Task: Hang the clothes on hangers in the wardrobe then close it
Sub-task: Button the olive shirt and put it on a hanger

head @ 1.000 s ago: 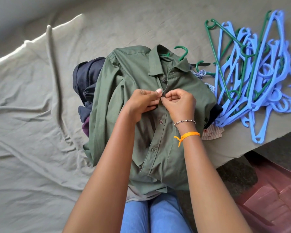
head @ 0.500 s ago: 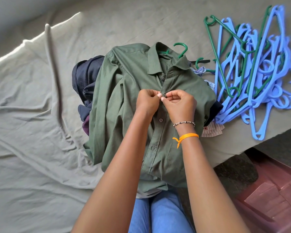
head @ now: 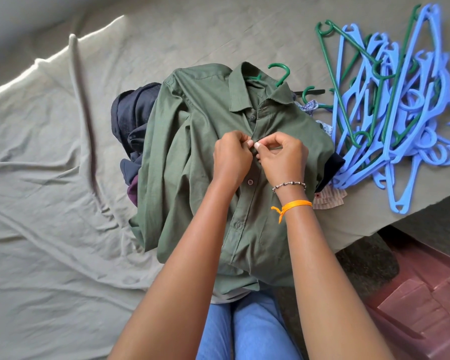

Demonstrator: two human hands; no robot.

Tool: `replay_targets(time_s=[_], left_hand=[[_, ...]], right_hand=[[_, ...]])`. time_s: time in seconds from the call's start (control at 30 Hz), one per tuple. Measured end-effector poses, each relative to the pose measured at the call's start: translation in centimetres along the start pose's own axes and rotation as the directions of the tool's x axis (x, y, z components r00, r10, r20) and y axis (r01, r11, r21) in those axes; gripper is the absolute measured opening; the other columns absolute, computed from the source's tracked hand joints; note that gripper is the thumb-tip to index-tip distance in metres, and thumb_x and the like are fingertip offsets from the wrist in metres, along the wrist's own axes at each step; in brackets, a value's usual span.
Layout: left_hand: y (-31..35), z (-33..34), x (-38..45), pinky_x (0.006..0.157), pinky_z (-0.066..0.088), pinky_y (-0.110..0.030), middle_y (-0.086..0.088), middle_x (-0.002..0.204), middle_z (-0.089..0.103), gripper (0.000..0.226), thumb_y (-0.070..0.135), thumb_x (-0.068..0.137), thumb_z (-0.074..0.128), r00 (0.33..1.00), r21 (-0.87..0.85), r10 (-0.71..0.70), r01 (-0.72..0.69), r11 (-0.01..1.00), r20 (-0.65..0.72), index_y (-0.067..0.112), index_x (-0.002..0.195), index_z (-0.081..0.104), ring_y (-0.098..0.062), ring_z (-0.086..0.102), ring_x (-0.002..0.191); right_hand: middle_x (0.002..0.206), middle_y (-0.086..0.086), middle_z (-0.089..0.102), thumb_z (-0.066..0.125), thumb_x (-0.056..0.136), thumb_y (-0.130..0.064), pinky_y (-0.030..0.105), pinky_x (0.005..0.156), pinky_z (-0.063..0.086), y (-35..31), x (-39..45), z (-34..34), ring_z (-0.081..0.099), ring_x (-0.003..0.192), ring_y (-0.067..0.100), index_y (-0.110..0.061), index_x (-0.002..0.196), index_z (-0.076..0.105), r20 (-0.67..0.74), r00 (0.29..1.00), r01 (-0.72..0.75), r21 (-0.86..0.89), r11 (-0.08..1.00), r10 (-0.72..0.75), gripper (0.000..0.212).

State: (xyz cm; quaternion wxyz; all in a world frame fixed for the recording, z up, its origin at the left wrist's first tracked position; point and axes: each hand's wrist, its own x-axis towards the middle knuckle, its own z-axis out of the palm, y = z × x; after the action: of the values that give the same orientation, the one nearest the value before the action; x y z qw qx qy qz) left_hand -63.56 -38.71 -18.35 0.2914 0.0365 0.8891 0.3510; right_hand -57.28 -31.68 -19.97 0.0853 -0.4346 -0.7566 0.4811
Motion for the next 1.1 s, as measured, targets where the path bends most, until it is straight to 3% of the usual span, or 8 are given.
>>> replay_targets(time_s=[0.13,0.3,0.5,0.63,0.77,0.9,0.97,1.1], left_hand=[[-0.4,0.0,0.0,0.079,0.044,-0.031,-0.011,0.097,0.069,0.016,0.011,0.094,0.051,1.000,0.012,0.024,-0.024,1.000,-0.018,0.007,0.096,0.066,-0.028,0.060,0.099],[-1.1,-0.3,1.2,0.064,0.037,-0.014,-0.001,0.082,0.063,0.011,0.014,0.094,0.054,0.983,0.014,-0.013,0.011,1.000,0.185,0.010,0.094,0.065,-0.023,0.060,0.090],[0.8,-1.0,3.1,0.078,0.037,-0.016,-0.010,0.101,0.071,0.028,0.002,0.089,0.049,0.990,-0.073,0.050,-0.061,0.995,-0.135,0.010,0.102,0.072,-0.021,0.063,0.099],[2.1,0.0,4.6,0.074,0.042,-0.027,-0.009,0.098,0.072,0.022,0.010,0.087,0.054,0.989,-0.069,0.065,-0.074,0.995,-0.131,0.011,0.097,0.073,-0.025,0.063,0.097],[2.7,1.2,5.5,0.072,0.042,-0.027,-0.002,0.097,0.071,0.017,0.028,0.084,0.058,0.989,0.009,0.019,-0.018,1.000,-0.149,0.022,0.091,0.072,-0.025,0.062,0.097],[2.8,2.0,6.2,0.081,0.045,-0.030,-0.001,0.101,0.071,0.014,0.026,0.082,0.063,0.988,0.129,0.058,-0.040,0.991,-0.141,0.025,0.092,0.074,-0.025,0.061,0.102],[2.9,2.4,6.4,0.082,0.046,-0.031,0.001,0.100,0.071,0.013,0.025,0.083,0.063,0.988,0.174,0.098,-0.077,0.982,-0.116,0.026,0.090,0.074,-0.024,0.061,0.100],[2.7,2.7,6.5,0.083,0.041,-0.033,0.002,0.098,0.069,0.013,0.020,0.084,0.060,0.986,0.218,0.151,-0.133,0.967,-0.067,0.025,0.084,0.072,-0.023,0.060,0.099]], right_hand=[[0.062,-0.001,0.056,0.064,0.080,-0.005,0.039,0.067,0.053,-0.2,0.2,0.1,0.061,0.063,0.024,-0.012,0.071,0.060,0.071,0.996,0.058,-0.078,0.995,-0.053,0.012],[0.061,0.000,0.050,0.061,0.089,-0.005,0.021,0.052,0.054,0.1,1.3,-0.7,0.050,0.044,0.000,-0.015,0.070,0.054,0.277,0.921,-0.318,0.129,0.939,0.274,0.022],[0.085,0.010,0.068,0.065,0.084,-0.027,0.035,0.078,0.043,-3.0,4.5,0.6,0.062,0.085,0.028,-0.011,0.080,0.059,-0.095,0.994,-0.066,-0.089,0.994,0.058,0.018],[0.114,0.011,0.063,0.064,0.080,-0.048,0.035,0.079,0.045,-5.3,7.2,2.1,0.058,0.107,0.031,-0.008,0.104,0.059,-0.179,0.976,-0.171,-0.295,0.940,0.122,0.047],[0.119,0.011,0.062,0.060,0.080,-0.028,0.035,0.080,0.048,-4.9,9.1,2.3,0.058,0.111,0.032,-0.008,0.109,0.061,-0.194,0.960,-0.257,-0.320,0.912,0.202,0.035],[0.081,0.014,0.068,0.059,0.069,-0.019,0.034,0.072,0.051,-3.1,9.0,1.6,0.065,0.092,0.035,-0.011,0.070,0.067,-0.119,0.945,-0.319,-0.141,0.937,0.304,0.011],[0.053,0.017,0.052,0.057,0.057,-0.019,0.043,0.065,0.057,-1.4,9.1,1.4,0.067,0.071,0.039,-0.012,0.044,0.050,-0.103,0.937,-0.337,-0.026,0.941,0.333,0.017],[0.053,0.001,0.051,0.065,0.079,-0.001,0.033,0.064,0.056,-0.1,8.7,0.2,0.056,0.042,0.010,-0.017,0.060,0.055,0.034,0.929,-0.367,0.199,0.908,0.368,0.027]])
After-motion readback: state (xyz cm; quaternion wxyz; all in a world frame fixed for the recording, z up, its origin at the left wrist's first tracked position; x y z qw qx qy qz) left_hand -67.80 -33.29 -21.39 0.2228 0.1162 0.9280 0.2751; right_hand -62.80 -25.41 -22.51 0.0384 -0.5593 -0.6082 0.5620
